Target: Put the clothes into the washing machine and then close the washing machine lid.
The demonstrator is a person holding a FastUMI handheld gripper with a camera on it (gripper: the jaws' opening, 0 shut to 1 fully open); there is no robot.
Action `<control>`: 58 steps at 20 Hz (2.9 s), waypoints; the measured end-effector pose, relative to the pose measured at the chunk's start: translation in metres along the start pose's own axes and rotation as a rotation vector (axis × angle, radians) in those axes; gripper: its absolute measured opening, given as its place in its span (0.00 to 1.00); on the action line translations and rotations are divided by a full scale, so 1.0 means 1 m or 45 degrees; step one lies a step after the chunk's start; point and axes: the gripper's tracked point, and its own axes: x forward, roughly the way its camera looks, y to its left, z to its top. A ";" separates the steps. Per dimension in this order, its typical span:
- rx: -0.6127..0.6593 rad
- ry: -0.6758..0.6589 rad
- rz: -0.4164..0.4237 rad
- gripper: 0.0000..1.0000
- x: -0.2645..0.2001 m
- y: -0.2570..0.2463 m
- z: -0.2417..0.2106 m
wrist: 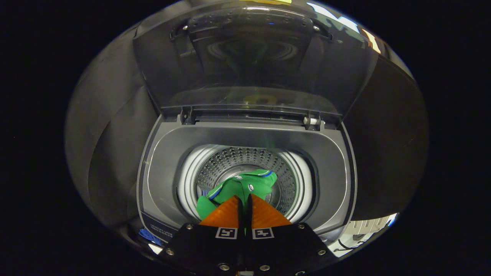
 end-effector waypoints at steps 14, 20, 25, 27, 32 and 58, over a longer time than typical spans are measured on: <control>-0.041 -0.014 -0.047 0.97 0.005 -0.001 -0.004; 0.036 -0.131 -0.036 0.97 -0.020 0.002 0.025; 0.014 -0.287 -0.100 0.97 -0.067 0.000 0.066; -0.004 -0.368 -0.119 0.97 -0.092 0.004 0.093; 0.007 -0.554 -0.149 0.97 -0.151 0.010 0.161; 0.127 -0.535 -0.080 0.96 -0.097 -0.041 0.291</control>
